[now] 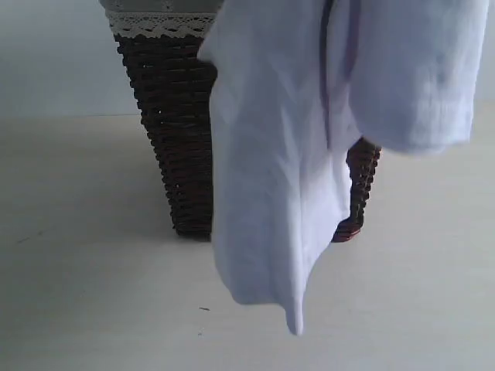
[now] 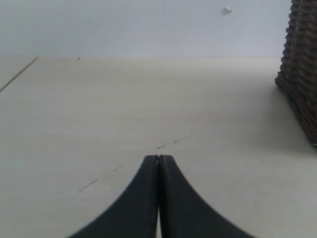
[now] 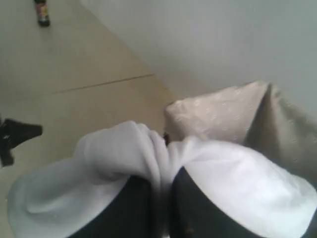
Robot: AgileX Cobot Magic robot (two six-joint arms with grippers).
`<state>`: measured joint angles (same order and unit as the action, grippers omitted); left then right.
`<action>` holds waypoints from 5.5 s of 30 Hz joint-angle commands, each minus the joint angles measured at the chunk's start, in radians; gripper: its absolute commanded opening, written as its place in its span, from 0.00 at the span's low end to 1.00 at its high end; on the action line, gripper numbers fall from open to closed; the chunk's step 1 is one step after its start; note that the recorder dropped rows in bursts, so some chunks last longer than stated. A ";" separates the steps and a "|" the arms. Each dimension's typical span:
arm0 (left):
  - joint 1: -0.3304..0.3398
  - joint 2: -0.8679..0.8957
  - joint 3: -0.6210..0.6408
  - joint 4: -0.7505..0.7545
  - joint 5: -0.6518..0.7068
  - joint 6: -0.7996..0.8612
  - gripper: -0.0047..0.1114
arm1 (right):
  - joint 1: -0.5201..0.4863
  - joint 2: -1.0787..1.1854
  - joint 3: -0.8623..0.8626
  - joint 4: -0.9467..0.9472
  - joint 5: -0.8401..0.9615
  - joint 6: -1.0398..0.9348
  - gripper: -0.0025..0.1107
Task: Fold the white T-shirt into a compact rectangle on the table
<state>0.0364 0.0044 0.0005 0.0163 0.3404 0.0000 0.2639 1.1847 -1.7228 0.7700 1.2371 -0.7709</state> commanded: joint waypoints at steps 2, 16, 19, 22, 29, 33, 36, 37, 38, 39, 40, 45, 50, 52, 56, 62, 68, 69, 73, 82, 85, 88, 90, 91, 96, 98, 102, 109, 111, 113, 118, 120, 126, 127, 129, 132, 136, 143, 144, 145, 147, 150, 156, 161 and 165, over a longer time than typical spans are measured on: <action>-0.006 -0.004 0.000 0.001 -0.014 0.000 0.04 | 0.117 -0.053 0.228 0.010 -0.092 -0.046 0.02; -0.006 -0.004 0.000 0.001 -0.014 0.000 0.04 | 0.360 0.071 0.532 -0.051 -0.457 -0.122 0.02; -0.006 -0.004 0.000 0.001 -0.014 0.000 0.04 | 0.390 0.127 0.532 -0.092 -0.545 -0.138 0.02; -0.006 -0.004 0.000 0.001 -0.014 0.000 0.04 | 0.393 0.192 0.532 -0.152 -0.628 -0.135 0.02; -0.006 -0.004 0.000 0.001 -0.014 0.006 0.04 | 0.393 0.381 0.532 -0.468 -0.763 -0.037 0.02; -0.006 -0.004 0.000 0.001 -0.014 0.006 0.04 | 0.393 0.475 0.526 -0.733 -0.864 0.096 0.02; -0.006 -0.004 0.000 0.001 -0.014 0.006 0.04 | 0.388 0.521 0.513 -0.926 -0.991 0.264 0.02; -0.006 -0.004 0.000 0.001 -0.014 0.006 0.04 | 0.386 0.535 0.502 -0.988 -1.027 0.302 0.02; -0.006 -0.004 0.000 0.001 -0.014 0.006 0.04 | 0.382 0.549 0.485 -1.045 -1.053 0.348 0.02; -0.006 -0.004 0.000 0.001 -0.014 0.006 0.04 | 0.378 0.562 0.464 -1.093 -1.063 0.391 0.02; -0.006 -0.004 0.000 0.001 -0.014 0.006 0.04 | 0.374 0.575 0.445 -1.124 -1.062 0.419 0.02; -0.006 -0.004 0.000 0.001 -0.014 0.006 0.04 | 0.332 0.635 0.332 -1.170 -1.020 0.513 0.02; -0.006 -0.004 0.000 0.001 -0.014 0.006 0.04 | 0.326 0.642 0.297 -1.167 -0.971 0.533 0.02; -0.006 -0.004 0.000 0.001 -0.014 0.006 0.04 | 0.326 0.632 0.297 -1.167 -0.966 0.533 0.02; -0.006 -0.004 0.000 0.001 -0.014 0.006 0.04 | 0.326 0.611 0.297 -1.172 -0.881 0.533 0.02; -0.006 -0.004 0.000 0.001 -0.014 0.006 0.04 | 0.314 0.600 0.306 -1.176 -0.633 0.529 0.02; -0.006 -0.004 0.000 0.001 -0.014 0.006 0.04 | 0.255 0.647 0.314 -1.198 -0.771 0.593 0.02; -0.006 -0.004 0.000 0.001 -0.014 0.006 0.04 | 0.244 0.660 0.314 -1.222 -0.805 0.634 0.02; -0.006 -0.004 0.000 0.001 -0.014 0.006 0.04 | 0.215 0.710 0.275 -1.315 -0.848 0.771 0.02; -0.006 -0.004 0.000 0.001 -0.014 0.006 0.04 | 0.201 0.677 0.216 -1.224 -0.830 0.771 0.02; -0.006 -0.004 0.000 0.001 -0.014 0.006 0.04 | 0.201 0.628 0.216 -1.043 -0.782 0.605 0.02; -0.006 -0.004 0.000 0.001 -0.014 0.006 0.04 | 0.201 0.571 0.216 -0.754 -0.697 0.334 0.02; -0.006 -0.004 0.000 0.001 -0.014 0.006 0.04 | 0.201 0.528 0.216 -0.556 -0.619 0.176 0.02; -0.006 -0.004 0.000 0.001 -0.014 0.006 0.04 | 0.201 0.508 0.216 -0.443 -0.578 0.094 0.02; -0.006 -0.004 0.000 0.001 -0.014 0.006 0.04 | 0.287 0.455 0.214 -0.034 -0.495 -0.218 0.02; -0.006 -0.004 0.000 0.001 -0.014 0.006 0.04 | 0.353 0.458 0.186 0.011 -0.525 -0.278 0.02; -0.006 -0.004 0.000 0.001 -0.014 0.006 0.04 | 0.470 0.487 0.088 -0.005 -0.699 -0.304 0.02; -0.006 -0.004 0.000 0.001 -0.014 0.006 0.04 | 0.486 0.507 -0.045 -0.143 -0.655 -0.131 0.02; -0.006 -0.004 0.000 0.001 -0.014 0.006 0.04 | 0.486 0.527 -0.035 -0.296 -0.533 -0.030 0.02; -0.006 -0.004 0.000 0.001 -0.014 0.006 0.04 | 0.486 0.559 -0.023 -0.390 -0.361 0.057 0.02; -0.006 -0.004 0.000 0.001 -0.014 0.006 0.04 | 0.486 0.683 0.020 -0.511 -0.041 0.067 0.02; -0.006 -0.004 0.000 0.001 -0.014 0.006 0.04 | 0.486 0.728 0.036 -0.575 -0.016 0.067 0.03; -0.006 -0.004 0.000 0.001 -0.014 0.006 0.04 | 0.486 0.816 0.051 -0.784 -0.016 0.185 0.25; -0.006 -0.004 0.000 0.001 -0.014 0.006 0.04 | 0.486 0.818 0.051 -0.816 -0.016 0.207 0.32; -0.006 -0.004 0.000 0.001 -0.014 0.006 0.04 | 0.486 0.820 0.051 -0.884 -0.016 0.256 0.43; -0.006 -0.004 0.000 0.001 -0.014 0.006 0.04 | 0.486 0.816 0.051 -1.019 -0.016 0.349 0.54; -0.006 -0.004 0.000 0.001 -0.014 0.006 0.04 | 0.486 0.809 0.051 -1.032 -0.016 0.381 0.55; -0.006 -0.004 0.000 0.001 -0.014 0.006 0.04 | 0.623 0.754 0.051 -0.607 -0.104 0.119 0.55; -0.006 -0.004 0.000 0.001 -0.014 0.006 0.04 | 0.656 0.766 0.051 -0.638 -0.111 0.119 0.55; -0.006 -0.004 0.000 0.001 -0.014 0.006 0.04 | 0.683 0.784 0.051 -0.699 -0.111 0.174 0.55; -0.006 -0.004 0.000 0.001 -0.014 0.006 0.04 | 0.714 0.817 0.051 -0.916 -0.112 0.355 0.53; -0.006 -0.004 0.000 0.001 -0.014 0.006 0.04 | 0.705 0.798 0.070 -1.038 -0.210 0.457 0.31; -0.006 -0.004 0.000 0.001 -0.014 0.006 0.04 | 0.694 0.700 0.095 -1.018 -0.304 0.424 0.02; -0.006 -0.004 0.000 0.001 -0.014 0.006 0.04 | 0.651 0.641 0.102 -0.918 -0.349 0.374 0.02; -0.006 -0.004 0.000 0.001 -0.014 0.006 0.04 | 0.596 0.562 0.177 -0.901 -0.414 0.365 0.02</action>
<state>0.0364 0.0044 0.0005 0.0163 0.3404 0.0054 0.8961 1.7959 -1.5905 -0.1444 0.8617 -0.3893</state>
